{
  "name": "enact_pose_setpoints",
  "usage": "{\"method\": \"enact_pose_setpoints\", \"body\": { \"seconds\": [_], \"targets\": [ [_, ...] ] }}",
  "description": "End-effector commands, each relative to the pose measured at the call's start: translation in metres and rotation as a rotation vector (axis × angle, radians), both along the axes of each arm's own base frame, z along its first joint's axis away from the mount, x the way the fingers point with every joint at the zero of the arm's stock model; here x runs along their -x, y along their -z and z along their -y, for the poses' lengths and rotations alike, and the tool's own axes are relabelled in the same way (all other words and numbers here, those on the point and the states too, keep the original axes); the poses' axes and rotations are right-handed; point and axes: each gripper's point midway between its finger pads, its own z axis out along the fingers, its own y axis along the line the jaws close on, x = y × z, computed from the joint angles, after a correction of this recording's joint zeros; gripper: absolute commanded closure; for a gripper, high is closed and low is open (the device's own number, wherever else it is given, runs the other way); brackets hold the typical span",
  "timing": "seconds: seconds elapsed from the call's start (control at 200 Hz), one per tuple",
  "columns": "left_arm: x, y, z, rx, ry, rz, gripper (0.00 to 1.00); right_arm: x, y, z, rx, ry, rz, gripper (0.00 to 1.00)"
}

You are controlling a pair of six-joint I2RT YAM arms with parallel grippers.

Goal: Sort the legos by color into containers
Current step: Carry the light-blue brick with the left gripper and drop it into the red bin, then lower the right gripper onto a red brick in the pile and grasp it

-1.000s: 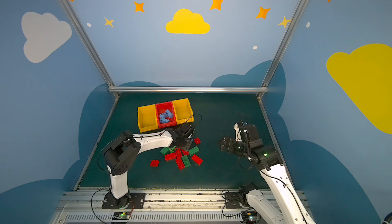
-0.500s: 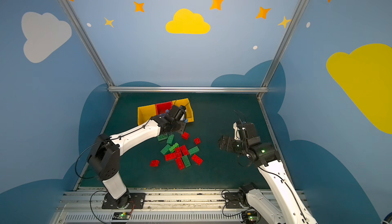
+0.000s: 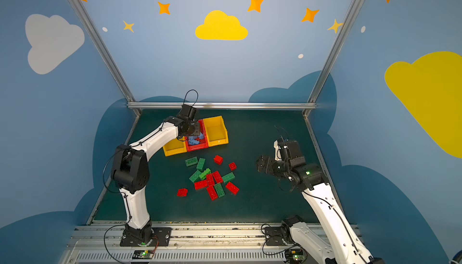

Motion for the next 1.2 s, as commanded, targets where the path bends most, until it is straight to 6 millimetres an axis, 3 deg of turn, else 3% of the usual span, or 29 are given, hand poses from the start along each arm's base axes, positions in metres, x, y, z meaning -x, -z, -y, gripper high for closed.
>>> {"method": "enact_pose_setpoints", "body": {
  "seconds": [0.0, 0.16, 0.2, 0.28, 0.39, 0.556, 0.751, 1.191],
  "targets": [
    [-0.004, 0.010, -0.003, 0.012, -0.011, -0.046, 0.74, -0.004, -0.011, 0.005, 0.004, 0.036, 0.027, 0.03],
    [-0.013, 0.019, 0.000, 0.017, -0.005, -0.066, 0.37, -0.004, -0.011, 0.007, 0.008, 0.047, 0.026, 0.03],
    [-0.014, 0.018, 0.002, 0.022, -0.005, -0.064, 0.33, -0.004, -0.010, 0.007, 0.009, 0.049, 0.024, 0.03],
    [-0.015, 0.012, 0.005, 0.042, 0.003, -0.053, 0.24, -0.006, -0.008, 0.006, 0.008, 0.049, 0.021, 0.03],
    [-0.013, -0.003, 0.010, 0.074, 0.015, -0.024, 0.00, -0.011, -0.003, -0.001, -0.005, 0.026, 0.005, 0.03],
    [0.001, -0.031, 0.007, 0.117, 0.012, 0.044, 0.00, -0.027, 0.006, -0.021, -0.017, -0.032, -0.041, 0.03],
    [0.040, -0.052, -0.009, 0.140, -0.014, 0.097, 0.00, -0.049, 0.020, -0.058, 0.009, -0.156, -0.075, 0.03],
    [0.151, -0.042, -0.055, 0.189, -0.120, 0.162, 0.00, -0.088, 0.080, -0.176, 0.092, -0.491, -0.189, 0.06]
  ]
}}
